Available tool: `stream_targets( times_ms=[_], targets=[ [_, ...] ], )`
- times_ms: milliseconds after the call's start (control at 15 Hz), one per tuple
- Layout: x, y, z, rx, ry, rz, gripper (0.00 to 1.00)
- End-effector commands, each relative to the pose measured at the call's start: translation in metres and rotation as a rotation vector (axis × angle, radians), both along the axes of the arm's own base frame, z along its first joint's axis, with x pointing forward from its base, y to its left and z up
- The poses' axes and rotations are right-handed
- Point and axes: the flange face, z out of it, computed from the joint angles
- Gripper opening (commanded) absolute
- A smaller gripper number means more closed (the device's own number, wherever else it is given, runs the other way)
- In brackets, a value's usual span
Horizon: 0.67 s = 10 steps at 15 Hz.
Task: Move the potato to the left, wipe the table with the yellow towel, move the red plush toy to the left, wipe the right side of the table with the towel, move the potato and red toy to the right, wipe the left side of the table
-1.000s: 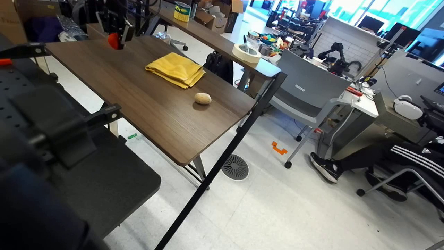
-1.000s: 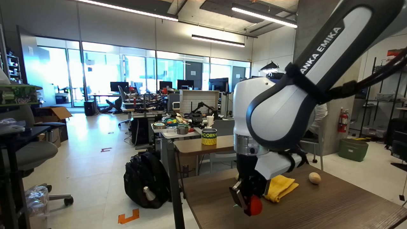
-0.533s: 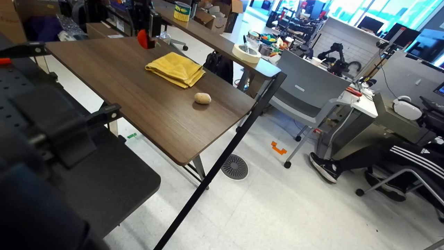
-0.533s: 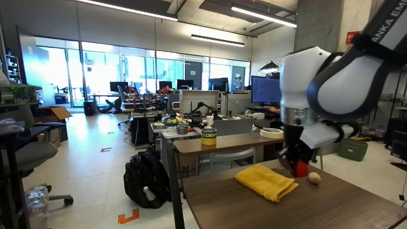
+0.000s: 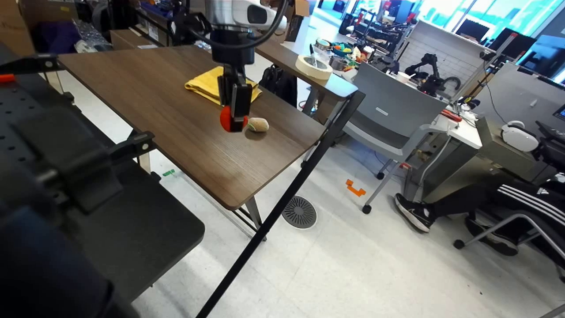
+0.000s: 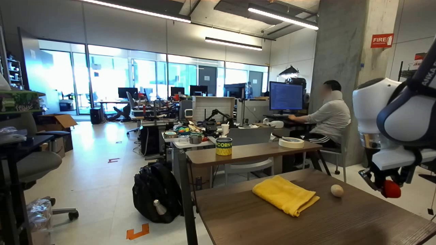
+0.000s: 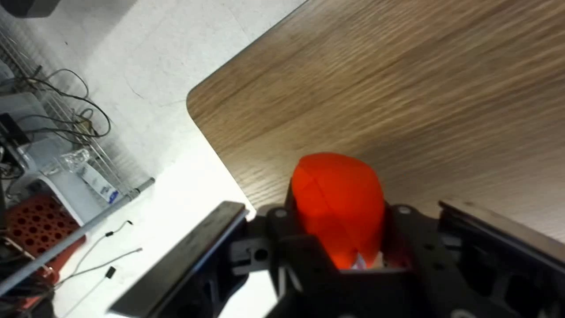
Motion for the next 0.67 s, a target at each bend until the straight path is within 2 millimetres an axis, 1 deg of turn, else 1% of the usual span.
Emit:
stream_targets(
  times_ms=[0, 200, 267, 333, 400, 467, 533, 600],
  targets=[
    [0.012, -0.016, -0.051, -0.036, -0.031, -0.071, 0.07],
    [0.018, -0.015, -0.090, -0.032, -0.040, -0.072, 0.07],
    [0.019, -0.013, -0.097, -0.034, -0.038, -0.069, 0.07],
    [0.022, -0.013, -0.101, -0.038, -0.044, -0.073, 0.55],
    [0.025, -0.012, -0.091, -0.031, -0.057, -0.073, 0.56],
    [0.026, -0.009, -0.085, -0.018, -0.060, -0.073, 0.62],
    [0.026, -0.005, -0.073, -0.012, -0.084, -0.072, 0.69],
    [0.026, 0.000, -0.066, 0.000, -0.102, -0.065, 0.77]
  ],
)
